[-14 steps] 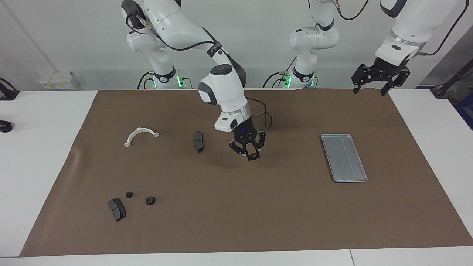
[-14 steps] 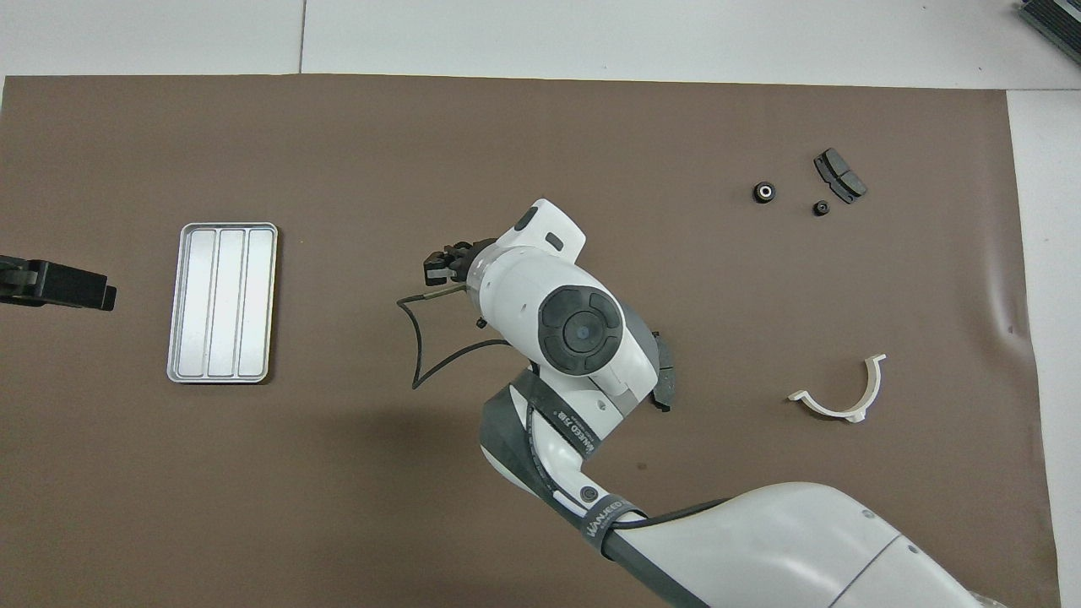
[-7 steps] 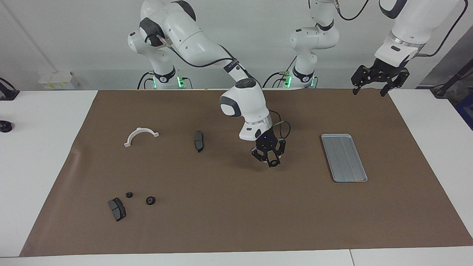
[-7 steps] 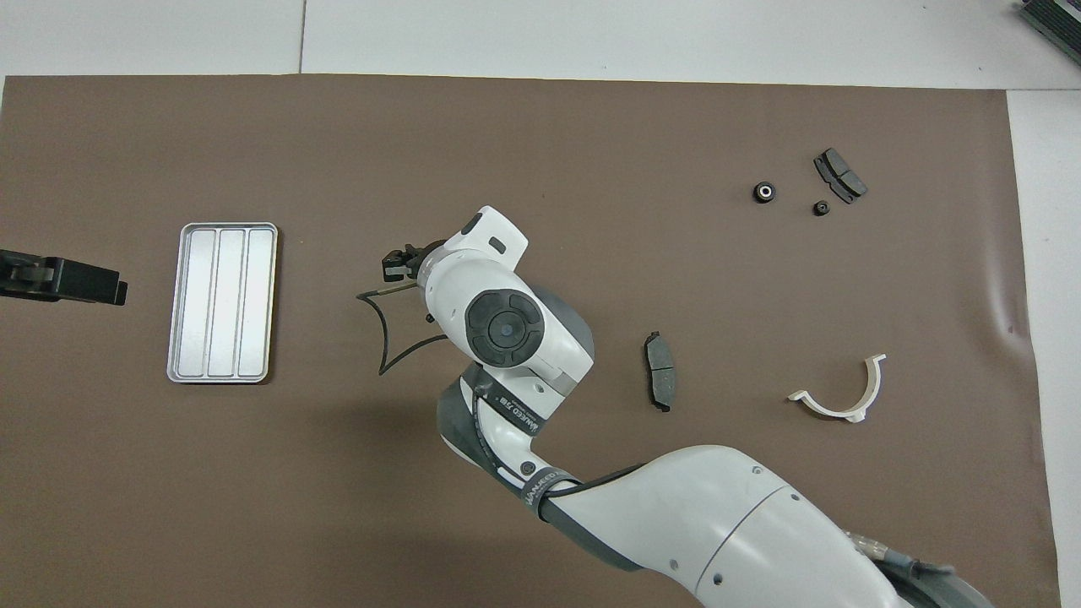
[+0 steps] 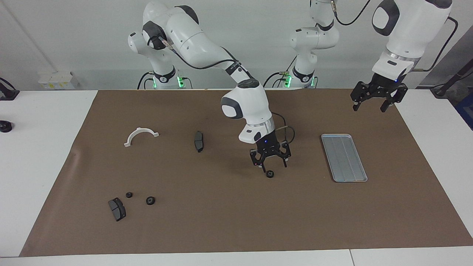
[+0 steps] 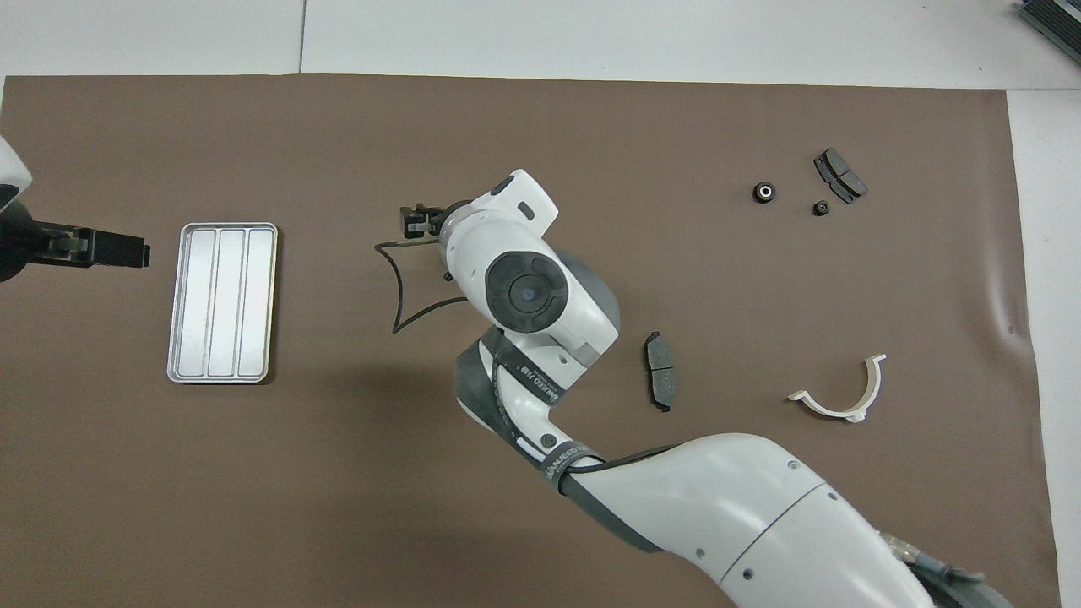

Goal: Pick bearing gear from pile to tray

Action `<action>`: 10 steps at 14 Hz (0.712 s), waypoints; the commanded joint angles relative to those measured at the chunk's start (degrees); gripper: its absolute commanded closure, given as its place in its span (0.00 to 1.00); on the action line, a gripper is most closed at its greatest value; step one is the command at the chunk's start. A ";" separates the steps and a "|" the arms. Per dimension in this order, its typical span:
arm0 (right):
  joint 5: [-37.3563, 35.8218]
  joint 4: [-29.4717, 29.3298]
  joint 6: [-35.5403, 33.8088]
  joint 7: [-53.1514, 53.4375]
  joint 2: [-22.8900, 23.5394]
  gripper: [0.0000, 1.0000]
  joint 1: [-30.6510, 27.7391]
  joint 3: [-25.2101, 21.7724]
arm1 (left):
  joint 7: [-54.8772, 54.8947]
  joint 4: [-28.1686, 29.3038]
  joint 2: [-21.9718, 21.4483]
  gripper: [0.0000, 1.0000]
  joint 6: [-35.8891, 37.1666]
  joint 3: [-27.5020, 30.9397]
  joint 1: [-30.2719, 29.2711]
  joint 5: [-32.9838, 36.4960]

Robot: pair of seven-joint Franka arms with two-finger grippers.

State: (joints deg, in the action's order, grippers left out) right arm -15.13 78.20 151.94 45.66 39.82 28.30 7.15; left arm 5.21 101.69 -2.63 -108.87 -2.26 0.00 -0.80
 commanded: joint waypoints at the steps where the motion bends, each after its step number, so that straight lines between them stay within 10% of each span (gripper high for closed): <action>1: -0.69 -0.85 -3.39 -6.00 -1.85 0.19 -8.50 1.99 | -7.10 0.09 6.03 0.00 -9.13 0.42 3.42 -0.17; 5: -0.60 -2.00 -13.32 -18.90 -1.77 0.27 -25.81 10.77 | -20.74 0.43 12.30 0.00 -17.77 0.68 10.80 2.19; 10: -0.69 0.11 -19.22 -31.07 -1.68 0.27 -35.67 10.70 | -42.68 -0.53 21.07 0.00 -25.49 0.68 19.33 11.75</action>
State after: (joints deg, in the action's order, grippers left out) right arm -15.12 76.88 133.45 16.05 38.22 -5.31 16.35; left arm -28.76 102.30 13.61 -129.83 -2.59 16.12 5.95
